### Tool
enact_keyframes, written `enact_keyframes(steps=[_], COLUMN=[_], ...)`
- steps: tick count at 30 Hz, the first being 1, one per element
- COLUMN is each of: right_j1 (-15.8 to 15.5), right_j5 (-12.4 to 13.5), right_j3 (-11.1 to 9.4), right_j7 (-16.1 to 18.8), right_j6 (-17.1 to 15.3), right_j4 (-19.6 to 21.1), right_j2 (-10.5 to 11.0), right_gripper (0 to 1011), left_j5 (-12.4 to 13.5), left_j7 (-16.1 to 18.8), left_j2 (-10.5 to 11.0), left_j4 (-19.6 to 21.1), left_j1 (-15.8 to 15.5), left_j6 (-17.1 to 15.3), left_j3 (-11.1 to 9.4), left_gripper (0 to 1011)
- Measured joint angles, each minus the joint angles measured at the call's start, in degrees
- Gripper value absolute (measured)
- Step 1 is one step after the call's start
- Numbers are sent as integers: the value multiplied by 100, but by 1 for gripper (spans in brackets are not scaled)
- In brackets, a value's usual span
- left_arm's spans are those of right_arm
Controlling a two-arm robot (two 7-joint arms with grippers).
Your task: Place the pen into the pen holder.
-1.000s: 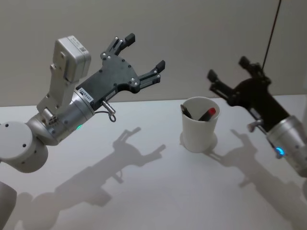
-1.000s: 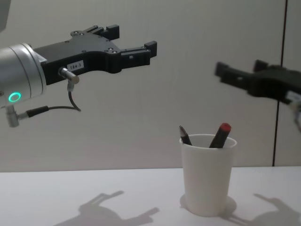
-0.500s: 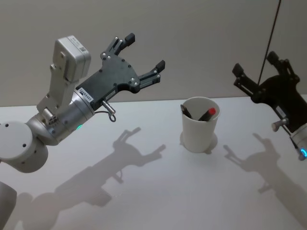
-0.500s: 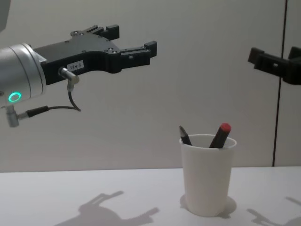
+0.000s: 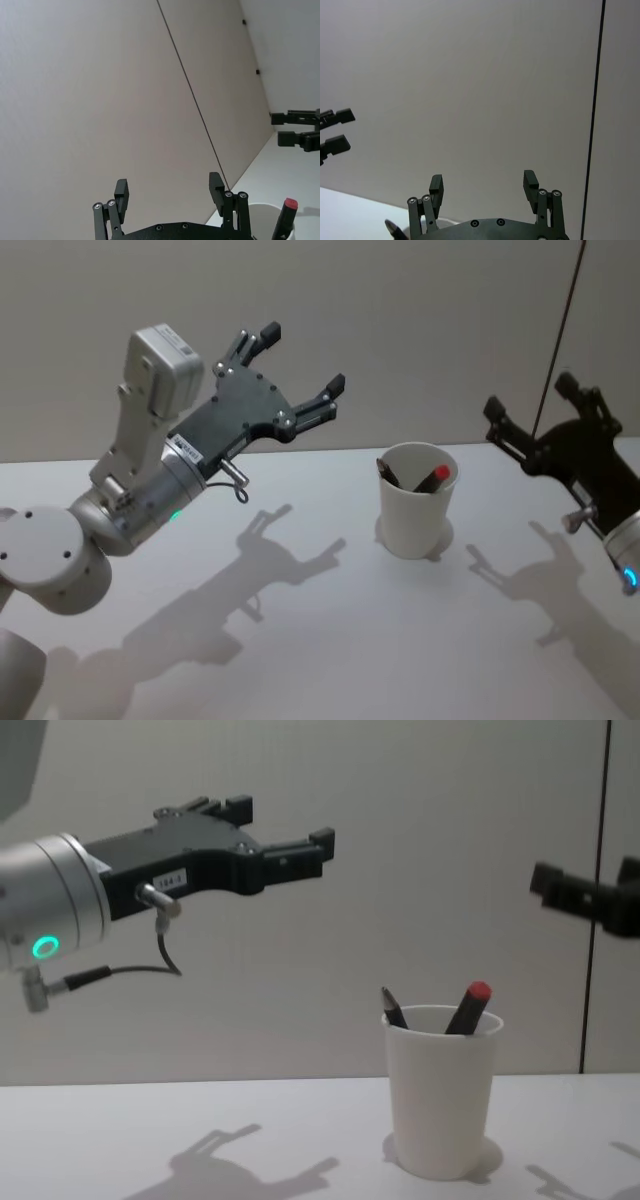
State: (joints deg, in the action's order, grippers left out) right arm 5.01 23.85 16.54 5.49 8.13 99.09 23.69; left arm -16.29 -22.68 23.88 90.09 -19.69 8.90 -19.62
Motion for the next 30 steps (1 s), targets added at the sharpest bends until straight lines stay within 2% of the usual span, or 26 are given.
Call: enact_keyframes(steps=[1, 4, 5, 8, 15, 27, 30], right_j1=[-32, -201, -201, -365, -548, -585, -585], right_j5=[-40, -253, -253, -457, -688, -736, -737], right_j3=[-19, -124, -124, -229, -340, -363, -363], right_j7=[-8, -60, -60, -107, -160, -170, -170], right_j6=[-57, -350, -350, -623, -944, -1008, -1008], right_j4=[12, 77, 77, 137, 204, 217, 217], right_j2=[-23, -147, -147, -270, -408, -436, -436], right_gripper=[1001, 1001, 1001, 1001, 1001, 1001, 1001], left_j5=[0, 62, 62, 127, 239, 432, 455], left_j7=[0, 282, 282, 577, 1092, 1968, 2072], left_j2=[0, -24, -24, -50, -96, -177, -187], left_j4=[0, 41, 41, 82, 153, 279, 294], left_j1=[0, 80, 80, 158, 305, 542, 574], left_j6=[0, -125, -125, -252, -480, -867, -911], left_j3=[0, -83, -83, -167, -318, -570, -601], left_gripper=[1001, 1001, 1001, 1001, 1001, 1001, 1001])
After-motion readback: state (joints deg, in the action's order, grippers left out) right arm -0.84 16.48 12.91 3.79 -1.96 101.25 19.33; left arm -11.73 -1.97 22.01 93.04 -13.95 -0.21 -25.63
